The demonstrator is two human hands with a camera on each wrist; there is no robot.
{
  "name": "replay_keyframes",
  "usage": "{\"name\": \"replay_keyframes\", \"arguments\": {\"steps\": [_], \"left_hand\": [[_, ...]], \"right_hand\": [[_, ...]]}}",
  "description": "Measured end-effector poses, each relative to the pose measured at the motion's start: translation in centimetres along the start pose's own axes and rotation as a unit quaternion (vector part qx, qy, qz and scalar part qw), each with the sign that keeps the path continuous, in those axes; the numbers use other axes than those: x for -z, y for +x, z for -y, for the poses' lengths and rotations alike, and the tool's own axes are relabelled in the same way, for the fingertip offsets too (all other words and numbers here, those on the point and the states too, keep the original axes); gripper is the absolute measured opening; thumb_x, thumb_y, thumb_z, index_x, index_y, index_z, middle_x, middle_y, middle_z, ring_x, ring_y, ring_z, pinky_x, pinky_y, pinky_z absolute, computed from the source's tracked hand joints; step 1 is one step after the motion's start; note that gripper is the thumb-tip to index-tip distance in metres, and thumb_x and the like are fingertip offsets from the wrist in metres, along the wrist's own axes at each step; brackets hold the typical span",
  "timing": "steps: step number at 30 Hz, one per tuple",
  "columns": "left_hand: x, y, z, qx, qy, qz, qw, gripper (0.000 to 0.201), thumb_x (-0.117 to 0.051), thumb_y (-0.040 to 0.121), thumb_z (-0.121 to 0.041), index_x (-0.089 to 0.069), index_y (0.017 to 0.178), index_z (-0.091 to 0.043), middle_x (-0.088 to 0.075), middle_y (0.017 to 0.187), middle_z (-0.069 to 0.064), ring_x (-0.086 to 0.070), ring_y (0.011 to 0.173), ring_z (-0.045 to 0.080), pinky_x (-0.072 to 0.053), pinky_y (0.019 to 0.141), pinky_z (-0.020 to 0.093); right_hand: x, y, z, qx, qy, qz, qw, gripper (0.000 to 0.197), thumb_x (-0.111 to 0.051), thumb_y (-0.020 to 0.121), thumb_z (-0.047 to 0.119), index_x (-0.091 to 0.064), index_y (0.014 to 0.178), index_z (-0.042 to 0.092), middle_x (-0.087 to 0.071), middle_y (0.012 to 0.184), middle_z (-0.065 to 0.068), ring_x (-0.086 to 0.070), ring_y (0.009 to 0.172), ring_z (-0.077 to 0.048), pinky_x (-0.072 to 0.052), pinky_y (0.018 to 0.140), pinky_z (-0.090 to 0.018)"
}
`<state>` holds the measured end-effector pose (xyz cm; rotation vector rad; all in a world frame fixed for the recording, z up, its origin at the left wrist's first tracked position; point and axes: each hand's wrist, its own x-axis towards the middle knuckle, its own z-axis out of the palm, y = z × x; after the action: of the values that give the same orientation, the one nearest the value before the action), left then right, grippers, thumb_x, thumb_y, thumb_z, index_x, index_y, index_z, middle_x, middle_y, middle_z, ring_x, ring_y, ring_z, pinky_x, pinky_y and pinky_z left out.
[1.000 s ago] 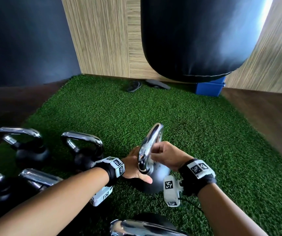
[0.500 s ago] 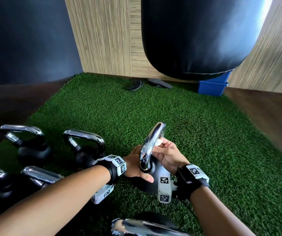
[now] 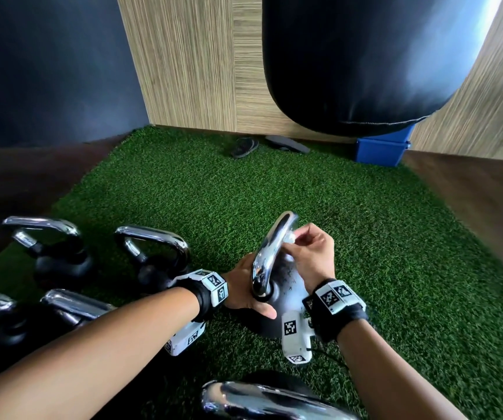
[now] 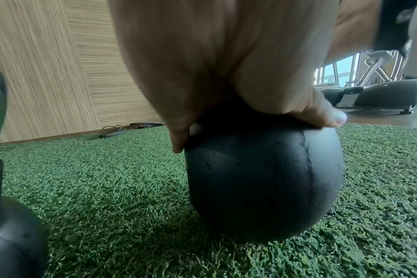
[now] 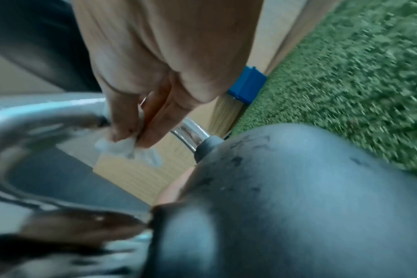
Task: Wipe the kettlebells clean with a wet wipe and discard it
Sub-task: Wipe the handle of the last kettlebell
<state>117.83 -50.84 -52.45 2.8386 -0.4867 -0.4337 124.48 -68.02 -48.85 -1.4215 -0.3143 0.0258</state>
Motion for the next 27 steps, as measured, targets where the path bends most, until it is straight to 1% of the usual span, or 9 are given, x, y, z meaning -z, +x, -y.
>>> {"name": "replay_keyframes", "arguments": {"steps": [3, 5, 9, 13, 16, 20, 22, 24, 27], "left_hand": [[0.2, -0.4, -0.3, 0.032, -0.093, -0.023, 0.995, 0.101, -0.068, 0.067, -0.076, -0.042, 0.143, -0.016, -0.026, 0.159, 0.005, -0.007, 0.146, 0.019, 0.007, 0.120, 0.032], [0.3, -0.6, -0.5, 0.054, -0.101, -0.017, 0.993, 0.118, -0.075, 0.069, -0.071, -0.017, 0.158, -0.021, -0.005, 0.165, 0.003, 0.002, 0.151, 0.025, 0.004, 0.126, 0.040], [0.4, -0.4, -0.9, 0.067, -0.075, 0.000, 0.995, 0.121, -0.072, 0.075, -0.069, -0.006, 0.160, -0.012, 0.013, 0.166, 0.003, 0.013, 0.153, 0.028, 0.005, 0.126, 0.047], [0.2, -0.2, -0.6, 0.048, -0.106, -0.049, 0.992, 0.137, -0.081, 0.068, -0.065, 0.014, 0.158, -0.022, 0.005, 0.166, 0.000, 0.004, 0.154, 0.025, -0.006, 0.127, 0.047], [0.1, 0.2, -0.3, 0.041, -0.103, -0.049, 0.993, 0.134, -0.082, 0.067, -0.065, 0.003, 0.159, -0.018, -0.005, 0.165, 0.005, -0.004, 0.154, 0.028, -0.010, 0.127, 0.046], [0.3, 0.2, -0.4, 0.030, -0.019, -0.019, 0.999, 0.108, -0.067, 0.070, -0.078, -0.037, 0.151, -0.012, -0.018, 0.162, 0.006, -0.013, 0.151, 0.030, -0.015, 0.126, 0.046], [0.4, -0.1, -0.7, 0.047, -0.052, -0.031, 0.997, 0.105, -0.073, 0.070, -0.073, -0.039, 0.148, -0.013, -0.027, 0.158, 0.006, -0.023, 0.147, 0.028, -0.022, 0.124, 0.045], [1.2, -0.7, -1.3, 0.070, -0.101, -0.033, 0.992, 0.101, -0.080, 0.063, -0.071, -0.043, 0.142, -0.019, -0.042, 0.145, 0.002, -0.040, 0.136, 0.024, -0.033, 0.120, 0.040], [3.0, -2.2, -2.1, 0.052, -0.136, -0.035, 0.989, 0.061, -0.084, 0.060, -0.064, -0.053, 0.108, -0.043, -0.058, 0.106, -0.024, -0.059, 0.106, 0.010, -0.046, 0.101, 0.027]], "right_hand": [[0.3, 1.0, 0.1, 0.029, -0.188, -0.089, 0.978, 0.027, -0.083, 0.070, 0.008, -0.060, 0.074, 0.021, -0.067, 0.075, 0.000, -0.060, 0.060, -0.014, -0.054, 0.053, -0.024], [0.2, 1.1, 0.0, 0.068, -0.225, -0.097, 0.967, 0.027, -0.082, 0.070, 0.011, -0.058, 0.071, 0.024, -0.064, 0.069, 0.007, -0.055, 0.055, -0.005, -0.047, 0.049, -0.014], [0.0, 1.2, -0.1, 0.114, -0.295, -0.084, 0.945, 0.028, -0.078, 0.073, 0.016, -0.052, 0.071, 0.026, -0.058, 0.066, 0.014, -0.051, 0.055, 0.002, -0.040, 0.051, -0.010], [-0.6, 2.0, -0.1, 0.134, -0.341, -0.088, 0.926, 0.024, -0.072, 0.073, 0.010, -0.050, 0.068, 0.017, -0.052, 0.059, 0.012, -0.041, 0.049, -0.001, -0.032, 0.049, -0.011], [-1.3, 2.1, 0.0, 0.150, -0.337, -0.108, 0.923, 0.028, -0.069, 0.074, 0.009, -0.048, 0.064, 0.025, -0.046, 0.053, 0.017, -0.041, 0.040, 0.002, -0.035, 0.045, -0.006], [-1.5, 2.2, -0.4, 0.129, -0.336, -0.100, 0.928, 0.014, -0.072, 0.075, 0.012, -0.062, 0.072, 0.021, -0.056, 0.059, 0.014, -0.043, 0.046, 0.007, -0.039, 0.049, -0.005], [-1.4, 2.0, -0.9, 0.114, -0.347, -0.091, 0.927, 0.021, -0.072, 0.074, 0.014, -0.055, 0.066, 0.023, -0.053, 0.058, 0.014, -0.043, 0.047, 0.004, -0.038, 0.045, -0.007], [-1.4, 1.8, -1.1, 0.075, -0.373, -0.072, 0.922, 0.029, -0.071, 0.074, 0.021, -0.047, 0.059, 0.021, -0.052, 0.056, 0.013, -0.046, 0.048, -0.003, -0.029, 0.042, -0.009], [-1.0, 2.3, -0.3, 0.002, -0.425, -0.017, 0.905, 0.022, -0.073, 0.076, 0.028, -0.055, 0.068, 0.017, -0.060, 0.067, 0.005, -0.056, 0.064, -0.016, -0.043, 0.055, -0.022]]}}
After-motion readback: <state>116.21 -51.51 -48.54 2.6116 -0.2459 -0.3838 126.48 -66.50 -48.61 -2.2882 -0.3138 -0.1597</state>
